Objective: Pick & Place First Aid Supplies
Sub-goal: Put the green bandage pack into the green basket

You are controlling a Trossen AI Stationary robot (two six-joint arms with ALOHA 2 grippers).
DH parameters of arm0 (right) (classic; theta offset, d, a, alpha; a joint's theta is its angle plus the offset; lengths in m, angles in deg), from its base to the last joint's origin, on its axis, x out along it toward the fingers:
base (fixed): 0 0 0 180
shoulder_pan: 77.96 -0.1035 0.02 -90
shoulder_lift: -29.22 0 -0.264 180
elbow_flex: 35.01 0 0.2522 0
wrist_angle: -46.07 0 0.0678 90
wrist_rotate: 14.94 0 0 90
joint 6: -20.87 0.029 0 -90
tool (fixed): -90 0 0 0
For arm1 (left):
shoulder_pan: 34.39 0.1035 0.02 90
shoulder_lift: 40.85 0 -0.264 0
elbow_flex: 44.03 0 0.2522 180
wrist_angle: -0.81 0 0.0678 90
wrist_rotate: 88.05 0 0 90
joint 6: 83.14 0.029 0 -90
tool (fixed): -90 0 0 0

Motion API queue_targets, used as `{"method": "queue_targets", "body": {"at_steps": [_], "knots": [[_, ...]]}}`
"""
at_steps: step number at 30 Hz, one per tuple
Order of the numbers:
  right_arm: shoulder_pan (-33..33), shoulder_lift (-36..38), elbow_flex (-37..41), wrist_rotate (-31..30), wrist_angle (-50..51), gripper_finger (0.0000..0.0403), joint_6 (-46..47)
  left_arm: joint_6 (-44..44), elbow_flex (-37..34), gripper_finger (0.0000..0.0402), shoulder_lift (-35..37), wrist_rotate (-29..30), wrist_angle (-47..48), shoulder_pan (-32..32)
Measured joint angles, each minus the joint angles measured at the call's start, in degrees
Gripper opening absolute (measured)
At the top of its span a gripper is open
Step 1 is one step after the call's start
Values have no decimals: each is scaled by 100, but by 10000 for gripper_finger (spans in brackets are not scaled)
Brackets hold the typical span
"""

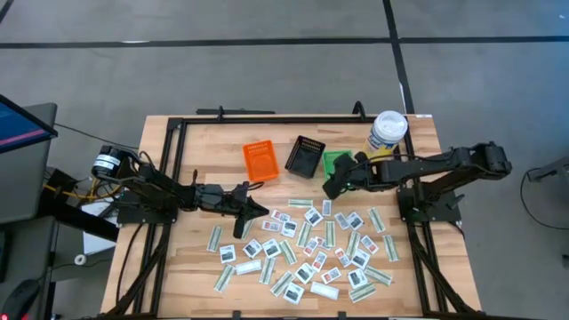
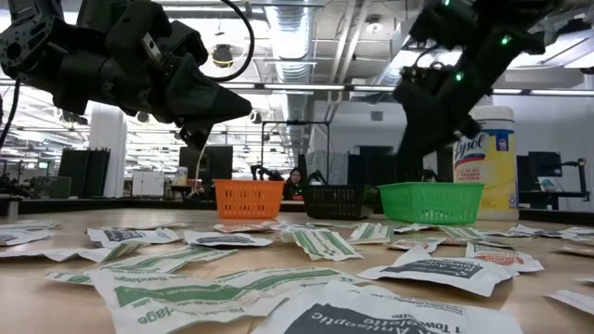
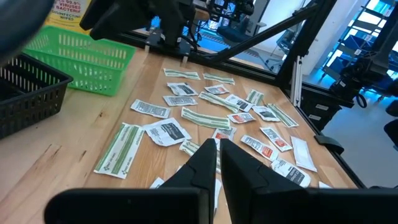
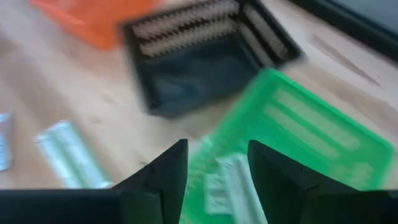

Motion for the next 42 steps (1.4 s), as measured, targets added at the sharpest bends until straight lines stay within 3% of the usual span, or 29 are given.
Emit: {"method": "queue_targets", "body": {"at_steps": [4,10,16,23,32,42], "knots": [[-391,0,0,52,-917,176,-889,0,0,22,0,0,0,0],[-910,-17,0,771,-2026,184,-1972,0,0,22,0,0,0,0],[-933,-786,-71,1159,-2853,178,-2356,0,0,22,0,0,-3,0],[-689,-2102,-1071,1800,-1946,169,-2325,0,0,22,0,0,-16,2],[-639,-3707,-2546,1801,-753,151,-2312,7,0,22,0,0,-18,2],[-309,-4096,-2975,1737,-194,141,-1569,13,0,22,0,0,-18,2]]}}
